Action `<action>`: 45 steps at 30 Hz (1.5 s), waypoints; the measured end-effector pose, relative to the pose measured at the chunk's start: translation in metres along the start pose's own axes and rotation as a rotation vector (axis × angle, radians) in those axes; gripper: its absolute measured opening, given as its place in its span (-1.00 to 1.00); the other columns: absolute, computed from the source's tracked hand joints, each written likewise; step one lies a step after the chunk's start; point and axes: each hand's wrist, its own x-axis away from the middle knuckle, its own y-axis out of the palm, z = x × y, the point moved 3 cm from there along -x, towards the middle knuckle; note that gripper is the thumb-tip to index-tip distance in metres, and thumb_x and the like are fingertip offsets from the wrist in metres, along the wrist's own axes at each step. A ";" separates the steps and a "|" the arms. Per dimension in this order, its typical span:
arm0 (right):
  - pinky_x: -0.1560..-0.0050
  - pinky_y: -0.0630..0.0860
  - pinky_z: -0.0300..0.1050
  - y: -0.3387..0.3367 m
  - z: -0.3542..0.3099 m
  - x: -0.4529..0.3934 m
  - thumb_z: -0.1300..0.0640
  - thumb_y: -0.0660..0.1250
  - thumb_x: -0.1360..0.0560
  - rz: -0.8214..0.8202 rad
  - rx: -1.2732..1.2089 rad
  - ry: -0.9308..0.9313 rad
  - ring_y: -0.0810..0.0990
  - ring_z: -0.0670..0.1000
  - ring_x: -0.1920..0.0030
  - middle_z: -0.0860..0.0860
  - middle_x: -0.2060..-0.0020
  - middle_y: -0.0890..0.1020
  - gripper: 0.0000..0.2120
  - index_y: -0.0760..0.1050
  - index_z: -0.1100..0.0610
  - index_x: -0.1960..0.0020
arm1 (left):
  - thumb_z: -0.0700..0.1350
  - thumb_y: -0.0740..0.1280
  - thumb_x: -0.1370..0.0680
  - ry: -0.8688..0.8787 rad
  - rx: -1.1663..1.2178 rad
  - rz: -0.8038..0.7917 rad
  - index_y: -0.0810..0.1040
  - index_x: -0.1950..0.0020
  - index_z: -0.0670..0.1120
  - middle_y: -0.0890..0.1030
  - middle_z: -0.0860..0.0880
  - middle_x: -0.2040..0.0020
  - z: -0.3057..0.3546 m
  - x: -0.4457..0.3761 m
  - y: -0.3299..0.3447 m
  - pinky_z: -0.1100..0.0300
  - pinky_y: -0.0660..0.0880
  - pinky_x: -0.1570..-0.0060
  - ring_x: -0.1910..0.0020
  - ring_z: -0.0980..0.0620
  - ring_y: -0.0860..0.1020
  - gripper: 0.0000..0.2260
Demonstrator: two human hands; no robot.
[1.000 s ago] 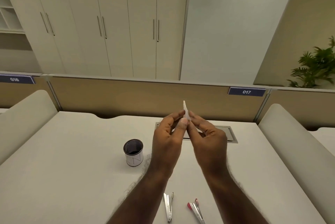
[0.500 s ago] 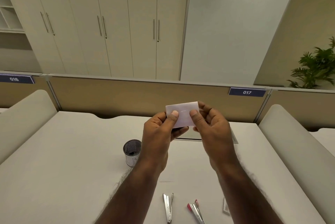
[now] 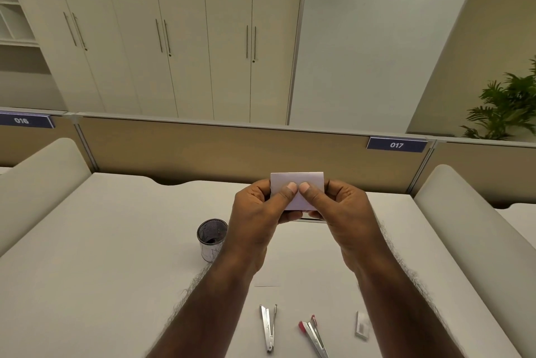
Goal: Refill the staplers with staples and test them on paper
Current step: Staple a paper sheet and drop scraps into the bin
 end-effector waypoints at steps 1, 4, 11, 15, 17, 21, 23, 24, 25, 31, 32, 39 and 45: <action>0.16 0.62 -0.16 -0.001 0.002 -0.001 -0.02 0.45 -0.40 0.008 0.009 -0.005 0.70 0.02 0.13 0.01 0.17 0.73 -0.81 0.66 0.05 0.05 | -0.13 0.41 -0.51 0.001 -0.016 0.000 0.65 0.05 -0.03 0.71 -0.02 0.16 -0.001 0.000 0.000 0.23 0.61 0.22 0.14 0.01 0.69 -0.95; 0.05 0.65 -0.02 0.000 0.006 0.000 0.05 0.43 -0.45 0.031 0.058 -0.039 0.70 0.07 0.11 0.02 0.17 0.73 -0.91 0.67 0.03 0.07 | -0.14 0.39 -0.53 -0.008 -0.036 -0.010 0.64 0.05 -0.03 0.71 0.00 0.19 -0.004 0.000 0.000 0.24 0.60 0.25 0.18 0.04 0.69 -0.95; 0.17 0.61 -0.24 0.002 0.011 0.001 -0.10 0.43 -0.37 0.020 0.039 -0.040 0.70 -0.05 0.14 -0.06 0.19 0.74 -0.87 0.67 -0.07 0.15 | -0.10 0.39 -0.54 -0.024 0.002 0.007 0.63 0.01 0.00 0.70 -0.04 0.11 -0.010 -0.001 -0.005 0.23 0.60 0.21 0.12 0.01 0.69 -0.94; 0.18 0.62 -0.25 0.000 0.016 0.000 0.06 0.39 -0.50 0.053 0.058 -0.053 0.69 -0.05 0.16 -0.13 0.22 0.73 -0.86 0.66 -0.14 0.17 | -0.11 0.44 -0.50 0.121 -0.190 0.192 0.50 -0.01 0.14 0.63 0.09 0.05 -0.011 -0.004 -0.011 0.32 0.58 0.25 0.12 0.16 0.65 -0.80; 0.23 0.58 -0.34 -0.001 0.019 0.000 0.07 0.39 -0.49 0.093 0.083 -0.071 0.69 -0.10 0.18 -0.22 0.26 0.71 -0.89 0.62 -0.15 0.07 | -0.10 0.46 -0.48 0.258 -0.414 0.331 0.45 0.07 0.20 0.57 0.17 0.06 -0.009 -0.001 -0.015 0.43 0.52 0.29 0.16 0.31 0.56 -0.75; 0.20 0.53 -0.45 0.002 0.027 0.003 0.03 0.38 -0.49 0.144 0.213 -0.104 0.67 -0.16 0.11 -0.16 0.14 0.68 -0.76 0.63 0.05 -0.13 | -0.08 0.42 -0.52 0.337 -0.467 0.287 0.51 0.09 0.23 0.57 0.17 -0.01 -0.015 0.002 -0.011 0.38 0.54 0.16 0.06 0.32 0.55 -0.80; 0.10 0.53 -0.47 0.006 0.029 0.006 0.04 0.37 -0.50 0.127 0.273 -0.145 0.64 -0.21 0.03 -0.11 0.01 0.68 -0.75 0.62 0.05 -0.16 | -0.06 0.36 -0.56 0.241 -0.348 0.178 0.56 0.00 0.21 0.62 0.12 -0.06 -0.022 0.002 -0.009 0.30 0.57 0.05 -0.02 0.26 0.59 -0.87; 0.06 0.52 -0.47 0.008 0.029 0.007 0.04 0.36 -0.51 0.105 0.295 -0.160 0.62 -0.22 -0.03 -0.13 -0.06 0.66 -0.75 0.61 0.02 -0.18 | -0.05 0.34 -0.58 0.186 -0.278 0.125 0.57 -0.05 0.18 0.64 0.10 -0.07 -0.025 0.002 -0.008 0.27 0.58 0.01 -0.06 0.21 0.61 -0.87; 0.02 0.51 -0.45 0.011 0.030 0.009 0.04 0.35 -0.51 0.076 0.319 -0.170 0.59 -0.24 -0.10 -0.15 -0.14 0.62 -0.74 0.59 -0.01 -0.20 | -0.05 0.31 -0.59 0.138 -0.201 0.072 0.58 -0.10 0.15 0.67 0.07 -0.07 -0.028 0.002 -0.007 0.25 0.58 -0.02 -0.08 0.16 0.62 -0.86; -0.09 0.45 -0.35 0.023 0.047 0.018 0.01 0.32 -0.54 -0.034 0.417 -0.139 0.42 -0.25 -0.26 -0.25 -0.33 0.39 -0.69 0.51 -0.12 -0.28 | -0.04 0.27 -0.61 0.041 -0.101 0.011 0.59 -0.20 0.10 0.69 0.07 -0.08 -0.043 0.002 -0.013 0.15 0.58 -0.10 -0.14 0.07 0.62 -0.80; -0.07 0.43 -0.38 0.023 0.050 0.019 0.01 0.33 -0.53 -0.038 0.421 -0.124 0.41 -0.24 -0.26 -0.26 -0.31 0.39 -0.70 0.52 -0.12 -0.26 | -0.04 0.27 -0.62 0.025 -0.112 0.038 0.60 -0.17 0.11 0.69 0.07 -0.07 -0.047 0.002 -0.017 0.13 0.59 -0.10 -0.13 0.05 0.62 -0.82; 0.11 0.52 -0.46 0.018 0.087 0.019 0.08 0.36 -0.52 0.072 0.311 0.059 0.54 -0.11 -0.09 -0.09 -0.10 0.55 -0.72 0.42 0.01 -0.21 | -0.04 0.29 -0.60 -0.082 -0.192 0.151 0.53 0.03 0.14 0.59 0.05 0.02 -0.075 0.003 -0.042 0.25 0.62 0.14 -0.01 0.00 0.59 -0.93; 0.27 0.58 -0.31 0.016 0.123 0.022 0.12 0.33 -0.55 -0.045 0.157 0.294 0.69 -0.06 0.15 -0.02 0.09 0.70 -0.86 0.57 0.01 -0.09 | -0.06 0.27 -0.62 -0.185 -0.231 0.046 0.57 -0.10 0.03 0.62 -0.04 -0.04 -0.102 0.010 -0.064 0.16 0.64 0.05 -0.06 -0.03 0.60 -0.88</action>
